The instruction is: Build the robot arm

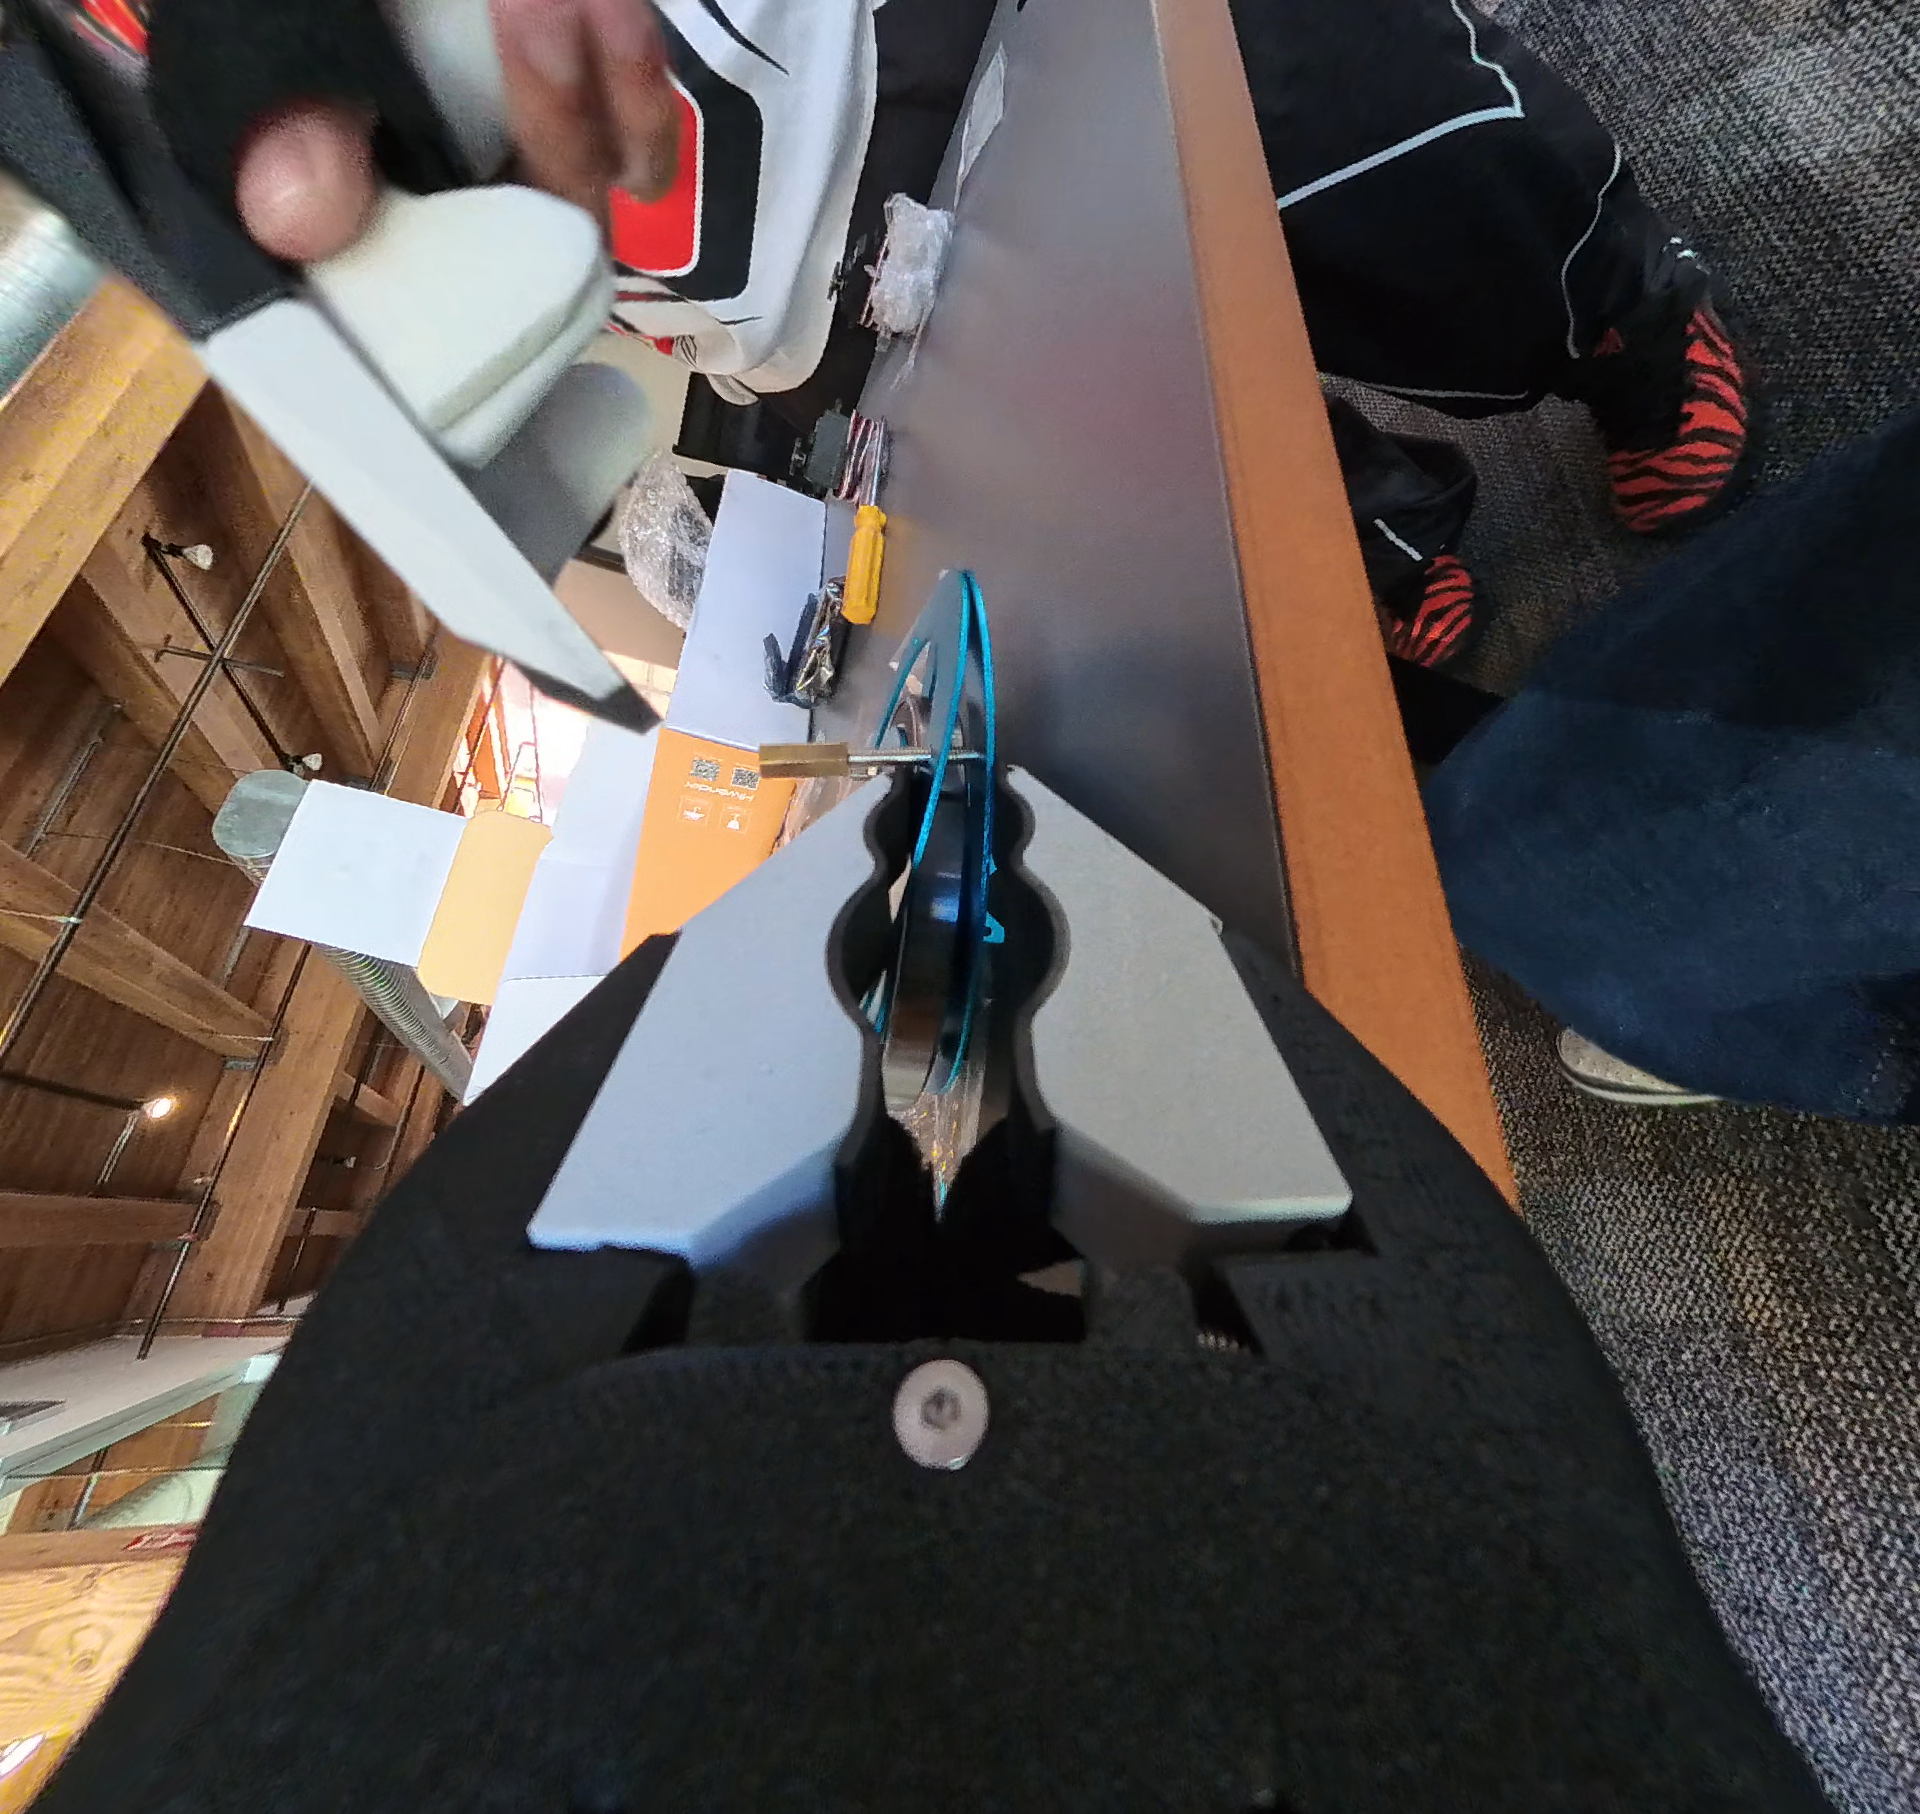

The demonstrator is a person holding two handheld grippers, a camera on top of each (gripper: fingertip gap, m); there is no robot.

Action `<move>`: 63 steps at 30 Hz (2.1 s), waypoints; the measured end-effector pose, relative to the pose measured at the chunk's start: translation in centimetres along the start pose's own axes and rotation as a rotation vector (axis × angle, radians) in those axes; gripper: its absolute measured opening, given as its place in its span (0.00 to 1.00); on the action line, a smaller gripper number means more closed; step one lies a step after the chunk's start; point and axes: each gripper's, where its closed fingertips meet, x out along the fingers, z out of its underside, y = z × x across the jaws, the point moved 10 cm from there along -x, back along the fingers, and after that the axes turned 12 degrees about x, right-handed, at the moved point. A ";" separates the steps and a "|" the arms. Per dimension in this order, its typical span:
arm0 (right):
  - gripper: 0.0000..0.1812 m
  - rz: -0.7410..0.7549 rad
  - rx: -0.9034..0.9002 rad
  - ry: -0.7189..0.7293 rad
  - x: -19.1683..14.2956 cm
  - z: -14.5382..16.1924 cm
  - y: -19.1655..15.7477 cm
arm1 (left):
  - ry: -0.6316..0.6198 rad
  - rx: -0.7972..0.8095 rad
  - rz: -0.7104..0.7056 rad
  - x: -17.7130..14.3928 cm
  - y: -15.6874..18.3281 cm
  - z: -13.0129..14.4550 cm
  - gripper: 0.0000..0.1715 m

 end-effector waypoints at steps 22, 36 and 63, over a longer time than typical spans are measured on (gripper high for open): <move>0.26 0.043 -0.025 0.695 1.8 9.4 -2.3 | 0.050 -0.091 -0.020 -1.0 -1.1 0.4 0.08; 0.15 -0.318 -0.191 0.428 1.9 3.9 1.6 | 0.040 -0.070 0.002 -0.6 -0.6 0.1 0.08; 0.08 -0.541 -1.376 -0.631 5.8 -4.7 -1.7 | 0.033 -0.020 0.020 -0.4 0.3 0.0 0.08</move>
